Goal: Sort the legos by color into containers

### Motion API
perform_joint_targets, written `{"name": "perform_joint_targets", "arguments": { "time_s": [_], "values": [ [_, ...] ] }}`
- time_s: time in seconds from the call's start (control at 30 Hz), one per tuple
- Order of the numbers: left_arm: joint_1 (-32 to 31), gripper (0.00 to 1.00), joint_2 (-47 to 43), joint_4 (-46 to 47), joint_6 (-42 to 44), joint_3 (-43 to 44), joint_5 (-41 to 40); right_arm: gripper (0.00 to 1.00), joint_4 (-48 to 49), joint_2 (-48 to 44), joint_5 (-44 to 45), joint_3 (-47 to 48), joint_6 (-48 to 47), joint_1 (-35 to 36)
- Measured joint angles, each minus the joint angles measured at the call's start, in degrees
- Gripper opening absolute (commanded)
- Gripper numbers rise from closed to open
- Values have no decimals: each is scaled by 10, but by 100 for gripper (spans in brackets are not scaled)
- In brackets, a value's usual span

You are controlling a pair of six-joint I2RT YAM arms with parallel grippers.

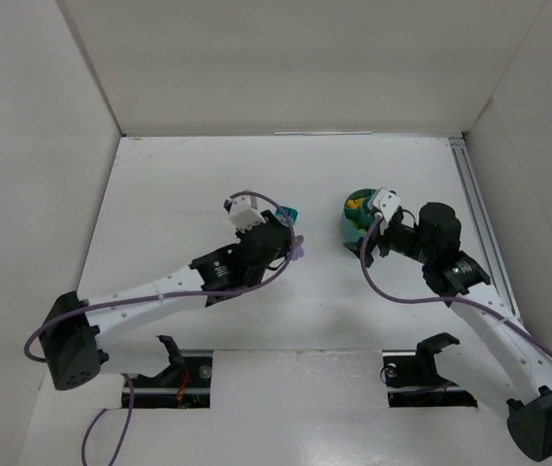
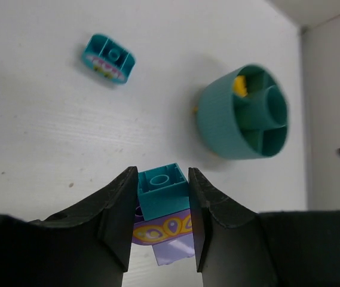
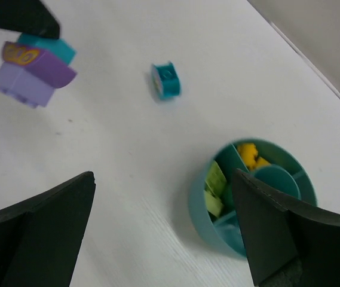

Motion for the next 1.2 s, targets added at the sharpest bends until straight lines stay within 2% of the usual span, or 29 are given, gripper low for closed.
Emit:
{"name": "perform_joint_targets", "arguments": {
  "time_s": [0.2,0.4,0.53,0.8,1.03,1.13,1.17,1.2],
  "values": [
    [0,19,-118,139,13,-77,-57,99,83,21,-75,1,40,66],
    [-4,19,-139,229,33,-112,-86,99,131,63,-83,56,66,163],
    [-6,19,-139,265,41,-114,-91,99,157,95,-41,88,95,207],
    [-6,19,-161,315,49,-135,-93,99,171,141,35,110,158,218],
    [-6,19,-183,351,58,-158,-92,99,197,202,23,156,196,218],
    [-7,17,-187,367,63,-167,-92,91,203,217,14,165,208,218],
    [-7,17,-188,371,66,-170,-92,84,205,220,11,165,211,218],
    [-9,17,-188,374,68,-171,-92,81,207,223,8,166,214,218]
  ]
}}
